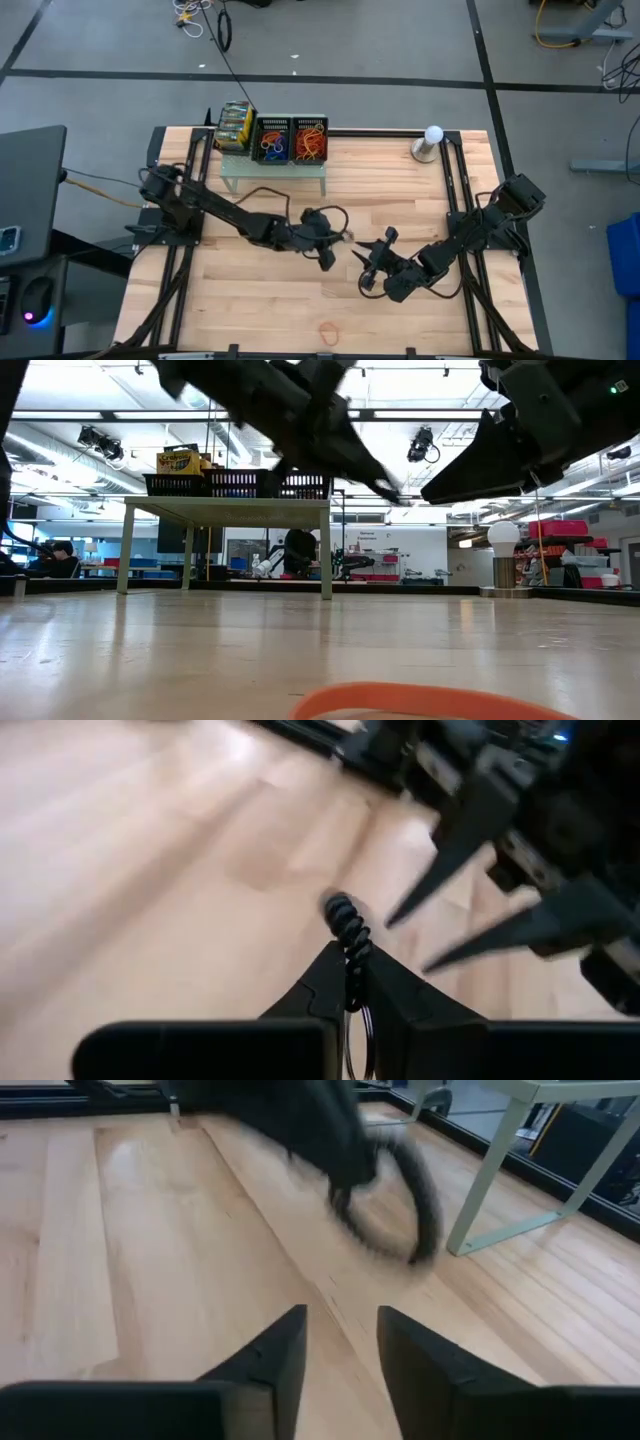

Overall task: Pick & Place Office Desk Supplies
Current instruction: Put the black spring keychain into the middle black bin on the shelf, then put the orange rubber band into the right black bin on the shelf

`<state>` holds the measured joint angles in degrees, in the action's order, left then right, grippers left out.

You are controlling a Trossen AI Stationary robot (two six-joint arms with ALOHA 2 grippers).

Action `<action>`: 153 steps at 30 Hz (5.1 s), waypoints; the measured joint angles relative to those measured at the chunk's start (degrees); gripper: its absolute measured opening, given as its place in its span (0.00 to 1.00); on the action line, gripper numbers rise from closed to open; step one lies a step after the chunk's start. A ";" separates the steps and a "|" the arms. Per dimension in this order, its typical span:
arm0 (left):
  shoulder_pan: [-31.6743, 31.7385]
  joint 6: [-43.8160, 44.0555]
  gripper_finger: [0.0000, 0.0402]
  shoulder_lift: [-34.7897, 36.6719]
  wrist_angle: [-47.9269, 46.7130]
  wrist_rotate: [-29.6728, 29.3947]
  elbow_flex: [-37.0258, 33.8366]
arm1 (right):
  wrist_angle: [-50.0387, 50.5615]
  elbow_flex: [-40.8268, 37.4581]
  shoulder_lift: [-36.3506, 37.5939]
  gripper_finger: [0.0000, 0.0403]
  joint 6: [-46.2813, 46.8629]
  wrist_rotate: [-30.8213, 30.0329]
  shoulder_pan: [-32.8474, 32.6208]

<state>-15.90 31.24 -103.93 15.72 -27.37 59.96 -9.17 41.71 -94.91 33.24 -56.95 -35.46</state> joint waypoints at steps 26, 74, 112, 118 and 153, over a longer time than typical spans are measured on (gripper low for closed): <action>16.66 -15.44 0.05 38.17 -41.85 -14.16 0.00 | -0.17 0.00 0.02 0.04 -0.55 3.71 0.02; 10.23 -38.22 0.02 40.92 3.91 10.20 -25.11 | -0.15 0.00 0.02 0.03 -0.48 5.33 -0.35; 8.35 -32.06 0.03 40.16 32.90 13.46 -45.07 | 47.04 56.95 -31.13 0.25 22.45 29.77 -8.10; 8.35 -32.06 0.03 40.16 32.88 13.46 -45.07 | 44.63 59.25 -35.61 0.26 18.41 32.08 -6.06; 8.37 -32.06 0.03 40.14 32.52 13.45 -45.00 | 43.19 58.29 -38.08 0.08 5.28 41.33 -2.05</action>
<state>-7.53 -0.82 -63.79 48.24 -13.92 14.96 34.03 100.01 -132.99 38.51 -15.62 -37.51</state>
